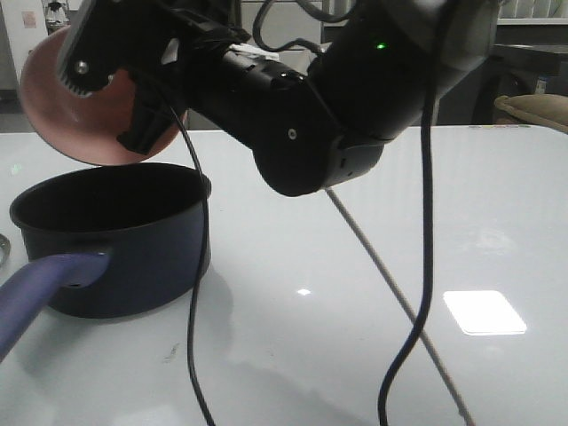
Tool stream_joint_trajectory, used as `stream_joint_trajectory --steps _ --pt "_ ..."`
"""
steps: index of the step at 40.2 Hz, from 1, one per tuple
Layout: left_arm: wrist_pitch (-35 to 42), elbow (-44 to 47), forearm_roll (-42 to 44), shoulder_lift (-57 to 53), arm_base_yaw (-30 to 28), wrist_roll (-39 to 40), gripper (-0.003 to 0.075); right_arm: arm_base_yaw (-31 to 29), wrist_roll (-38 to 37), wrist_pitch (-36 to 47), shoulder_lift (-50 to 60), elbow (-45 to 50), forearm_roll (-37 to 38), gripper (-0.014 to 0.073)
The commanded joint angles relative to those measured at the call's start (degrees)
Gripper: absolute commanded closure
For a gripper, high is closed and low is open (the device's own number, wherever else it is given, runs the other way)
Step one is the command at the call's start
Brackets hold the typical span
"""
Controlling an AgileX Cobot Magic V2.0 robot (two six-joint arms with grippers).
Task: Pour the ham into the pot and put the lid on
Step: 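Tilt the pink bowl with the right gripper to pour ham into the saucepan, then carry the empty bowl back and lower it onto the table with the right gripper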
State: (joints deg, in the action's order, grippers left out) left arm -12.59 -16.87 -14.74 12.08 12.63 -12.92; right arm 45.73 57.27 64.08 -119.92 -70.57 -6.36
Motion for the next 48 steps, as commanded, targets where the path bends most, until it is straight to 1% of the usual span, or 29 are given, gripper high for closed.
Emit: stream_joint_trajectory --steps 1,2,4,7,10,15,22,26,30,34,38,41,48 --pt "4.69 -1.75 -0.32 0.4 0.34 0.11 0.015 -0.16 -9.65 -0.89 5.78 -2.02 -6.44 0.0456" --pt "4.69 -1.75 -0.32 0.4 0.34 0.11 0.015 -0.16 -11.56 -2.43 6.41 -2.05 -7.39 0.0456" --pt "4.69 -1.75 -0.32 0.4 0.34 0.11 0.015 -0.16 -15.75 -9.04 8.13 -2.71 -9.39 0.0456" --pt "4.69 -1.75 -0.32 0.4 0.34 0.11 0.015 -0.3 -18.77 -18.43 10.45 -4.06 -12.21 0.0456" --pt "4.69 -1.75 -0.32 0.4 0.34 0.11 0.015 -0.3 -18.84 -27.63 12.28 -5.64 -16.58 0.0456" --pt "4.69 -1.75 -0.32 0.4 0.34 0.11 0.015 -0.56 -18.66 -40.03 15.24 -7.19 -23.17 0.0456" --pt "4.69 -1.75 -0.32 0.4 0.34 0.11 0.015 -2.16 -18.66 -55.8 19.08 -7.63 -29.57 0.0456" --pt "4.69 -1.75 -0.32 0.4 0.34 0.11 0.015 -4.68 -18.66 -66.55 21.57 -7.65 -32.73 0.0456" --pt "4.69 -1.75 -0.32 0.4 0.34 0.11 0.015 -7.76 -18.66 -74.06 23.27 -7.65 -32.79 0.0456" --pt "4.69 -1.75 -0.32 0.4 0.34 0.11 0.015 -12.12 -18.66 -80.87 24.89 -7.65 -32.56 0.0456" --pt "4.69 -1.75 -0.32 0.4 0.34 0.11 0.015 -16.63 -19.65 -86.88 26.29 -7.65 -30.04 0.0456" --pt "4.69 -1.75 -0.32 0.4 0.34 0.11 0.015 -19.83 -23.19 -90.06 26.99 -7.65 -26.32 0.0456" --pt "4.69 -1.75 -0.32 0.4 0.34 0.11 0.015 -27.38 -37.02 -98.02 27.32 -7.65 -15.1 0.0456"
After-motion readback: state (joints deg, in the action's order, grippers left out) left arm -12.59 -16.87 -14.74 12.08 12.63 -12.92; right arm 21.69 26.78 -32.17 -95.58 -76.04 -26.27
